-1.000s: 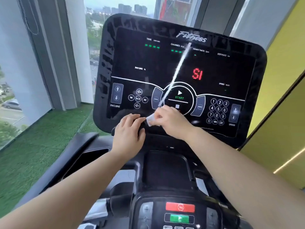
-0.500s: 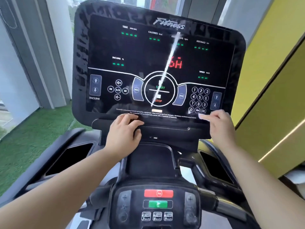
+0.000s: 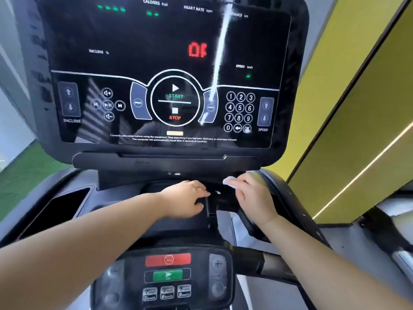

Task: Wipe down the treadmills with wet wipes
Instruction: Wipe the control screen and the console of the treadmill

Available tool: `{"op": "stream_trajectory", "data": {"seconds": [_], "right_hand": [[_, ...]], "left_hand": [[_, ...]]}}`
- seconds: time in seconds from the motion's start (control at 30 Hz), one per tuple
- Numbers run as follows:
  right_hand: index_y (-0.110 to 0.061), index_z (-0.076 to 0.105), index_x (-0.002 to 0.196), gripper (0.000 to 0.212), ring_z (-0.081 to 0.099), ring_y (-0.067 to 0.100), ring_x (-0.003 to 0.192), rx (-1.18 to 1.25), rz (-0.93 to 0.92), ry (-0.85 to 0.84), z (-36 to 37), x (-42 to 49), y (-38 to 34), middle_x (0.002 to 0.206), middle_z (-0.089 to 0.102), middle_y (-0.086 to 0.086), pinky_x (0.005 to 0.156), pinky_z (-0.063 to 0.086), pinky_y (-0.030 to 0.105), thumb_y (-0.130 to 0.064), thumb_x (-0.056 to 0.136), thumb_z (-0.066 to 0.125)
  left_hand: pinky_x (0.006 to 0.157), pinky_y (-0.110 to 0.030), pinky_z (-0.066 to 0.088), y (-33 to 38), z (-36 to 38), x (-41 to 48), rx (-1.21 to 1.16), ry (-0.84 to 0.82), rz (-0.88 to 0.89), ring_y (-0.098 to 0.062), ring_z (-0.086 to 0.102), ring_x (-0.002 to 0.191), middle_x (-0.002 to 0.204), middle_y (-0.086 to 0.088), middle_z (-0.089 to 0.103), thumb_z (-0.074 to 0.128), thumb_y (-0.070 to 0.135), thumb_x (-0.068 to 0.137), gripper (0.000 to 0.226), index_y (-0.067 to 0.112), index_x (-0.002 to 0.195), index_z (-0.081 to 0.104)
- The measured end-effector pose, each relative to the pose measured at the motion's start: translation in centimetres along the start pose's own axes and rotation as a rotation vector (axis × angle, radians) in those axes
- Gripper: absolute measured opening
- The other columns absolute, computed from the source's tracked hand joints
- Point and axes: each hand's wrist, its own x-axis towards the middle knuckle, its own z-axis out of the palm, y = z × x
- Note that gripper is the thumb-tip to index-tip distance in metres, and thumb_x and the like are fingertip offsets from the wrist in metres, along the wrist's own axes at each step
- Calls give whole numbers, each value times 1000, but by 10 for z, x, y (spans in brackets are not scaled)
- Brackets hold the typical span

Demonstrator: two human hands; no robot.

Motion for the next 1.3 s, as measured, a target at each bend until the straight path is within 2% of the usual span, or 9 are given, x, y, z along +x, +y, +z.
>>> {"op": "stream_trajectory", "data": {"seconds": [0.13,0.3,0.43,0.6,0.73,0.87,0.97,1.17,1.3], "right_hand": [[-9,73,102,36,57,29,67,16,25,-134,18,2,-3,79,57,7,47,51,37,1,77,49],[-5,72,105,33,54,33,73,21,-36,-331,18,8,-11,81,58,12,62,40,29,3,78,53],[-5,61,124,36,46,32,96,-94,10,-422,12,8,0,103,53,14,82,45,46,0,93,44],[-1,58,127,40,49,32,101,-47,65,-395,13,6,-32,111,56,13,86,39,35,-19,98,37],[-9,51,135,39,43,26,106,-160,130,-470,6,4,-25,119,50,8,96,36,33,-21,103,33],[-11,47,139,40,39,22,106,-87,132,-504,8,1,-41,120,49,6,93,34,26,-20,103,34],[-13,46,140,40,41,25,104,-142,122,-525,5,2,-36,118,49,9,93,37,32,-19,103,33],[-11,43,140,40,39,24,106,-273,65,-591,1,3,-43,119,45,7,84,28,23,-17,103,31],[-14,37,143,41,40,23,107,-335,138,-543,-5,3,-29,122,44,6,88,31,25,-20,103,28]], "left_hand": [[115,-29,19,2,1,9,37,-103,-66,-21,20,142,157,0,16,42,28,98,56,26,150,23],[114,-27,20,4,2,4,72,-134,-57,-21,18,142,157,4,6,41,31,98,60,27,152,14],[114,-26,18,1,1,3,89,-149,-49,-23,17,143,159,8,2,39,29,98,61,29,152,11],[115,-26,11,-2,3,3,58,-164,-30,-21,10,145,159,10,-2,38,28,98,62,30,152,7],[114,-26,12,-1,2,1,47,-156,-17,-22,9,145,160,8,-3,38,27,98,63,26,153,6],[115,-29,19,-1,3,-1,34,-172,-10,-22,8,144,159,8,-5,38,26,97,66,26,153,4],[115,-32,24,-2,3,-1,35,-170,-14,-21,8,144,159,9,-5,39,25,96,67,26,153,3],[115,-32,22,-1,5,-1,52,-164,-15,-20,7,145,159,9,-6,38,25,96,67,26,152,3],[117,-30,18,-1,7,0,64,-167,-29,-19,6,145,159,9,-6,38,25,96,67,26,152,2]]}}
